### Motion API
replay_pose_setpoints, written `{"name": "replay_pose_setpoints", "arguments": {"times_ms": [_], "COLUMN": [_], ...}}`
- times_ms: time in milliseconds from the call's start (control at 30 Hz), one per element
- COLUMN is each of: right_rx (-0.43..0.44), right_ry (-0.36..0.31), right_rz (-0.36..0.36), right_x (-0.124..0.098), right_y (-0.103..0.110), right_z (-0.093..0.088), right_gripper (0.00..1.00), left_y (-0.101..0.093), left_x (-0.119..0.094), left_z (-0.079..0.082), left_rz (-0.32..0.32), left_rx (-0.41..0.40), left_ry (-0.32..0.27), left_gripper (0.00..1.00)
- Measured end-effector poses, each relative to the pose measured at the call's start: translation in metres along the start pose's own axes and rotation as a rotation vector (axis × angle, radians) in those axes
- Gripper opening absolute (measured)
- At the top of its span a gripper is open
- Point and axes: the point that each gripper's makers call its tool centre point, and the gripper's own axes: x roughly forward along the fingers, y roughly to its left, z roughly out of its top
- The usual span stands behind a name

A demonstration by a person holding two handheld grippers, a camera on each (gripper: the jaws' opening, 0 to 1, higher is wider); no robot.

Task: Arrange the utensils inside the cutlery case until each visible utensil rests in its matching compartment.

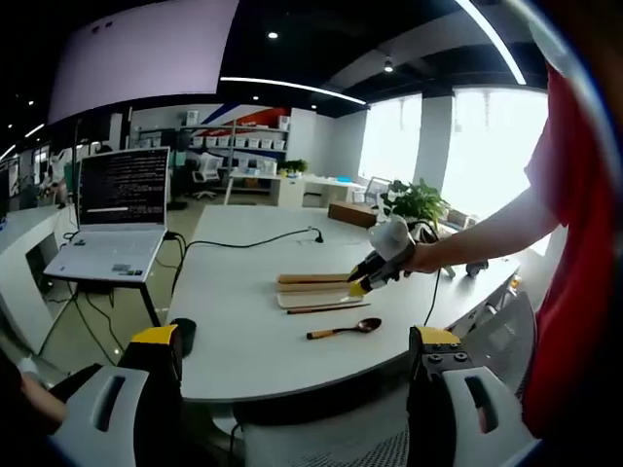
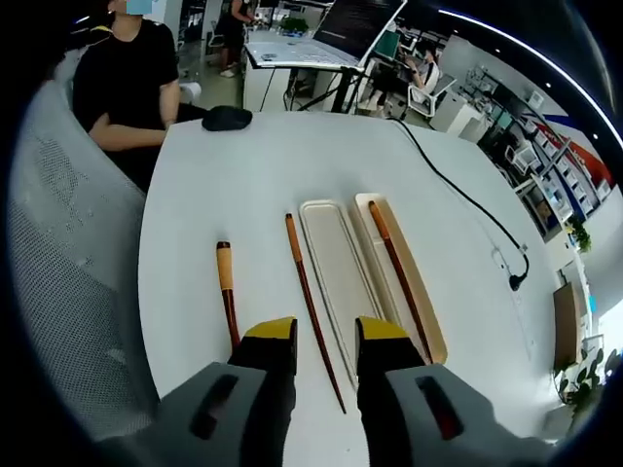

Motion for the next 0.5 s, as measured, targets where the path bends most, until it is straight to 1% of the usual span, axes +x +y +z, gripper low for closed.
{"name": "replay_pose_setpoints", "arguments": {"times_ms": [67, 167, 233, 267, 300, 333, 367, 400, 433, 467, 500], "right_rx": [0.023, 0.055, 0.089, 0.138, 0.138, 0.149, 0.146, 0.138, 0.129, 0.127, 0.132], "right_ry": [-0.001, -0.011, -0.003, -0.003, -0.032, -0.048, -0.038, -0.033, -0.035, -0.036, -0.038], "right_rz": [0.000, -0.009, -0.026, -0.037, -0.028, -0.020, -0.014, -0.020, -0.031, -0.033, -0.030], "right_x": [0.000, -0.002, -0.004, -0.005, -0.004, -0.004, -0.004, -0.003, -0.003, -0.003, -0.003], "right_y": [0.001, 0.006, 0.009, 0.013, 0.017, 0.024, 0.027, 0.031, 0.030, 0.030, 0.030], "right_z": [-0.002, -0.004, -0.008, -0.012, -0.009, -0.010, -0.012, -0.014, -0.015, -0.015, -0.015], "right_gripper": [0.19, 0.18, 0.17, 0.18, 0.19, 0.21, 0.21, 0.20, 0.19, 0.20, 0.20], "left_y": [0.000, 0.001, 0.001, 0.001, 0.001, 0.001, 0.000, 0.000, 0.000, 0.001, 0.002], "left_x": [0.000, 0.000, 0.001, 0.001, 0.001, 0.001, 0.000, -0.001, -0.004, -0.006, -0.008], "left_z": [0.001, 0.001, 0.003, 0.003, 0.004, 0.004, 0.005, 0.006, 0.009, 0.012, 0.016], "left_rz": [0.010, 0.018, 0.023, 0.024, 0.029, 0.032, 0.033, 0.033, 0.043, 0.051, 0.060], "left_rx": [0.020, 0.000, -0.005, -0.004, 0.003, 0.007, 0.008, 0.006, 0.014, 0.019, 0.021], "left_ry": [-0.006, -0.011, -0.015, -0.016, -0.015, -0.013, -0.017, -0.021, -0.038, -0.054, -0.079], "left_gripper": [1.00, 1.00, 0.99, 0.99, 0.99, 0.99, 0.99, 0.98, 0.94, 0.87, 0.82]}}
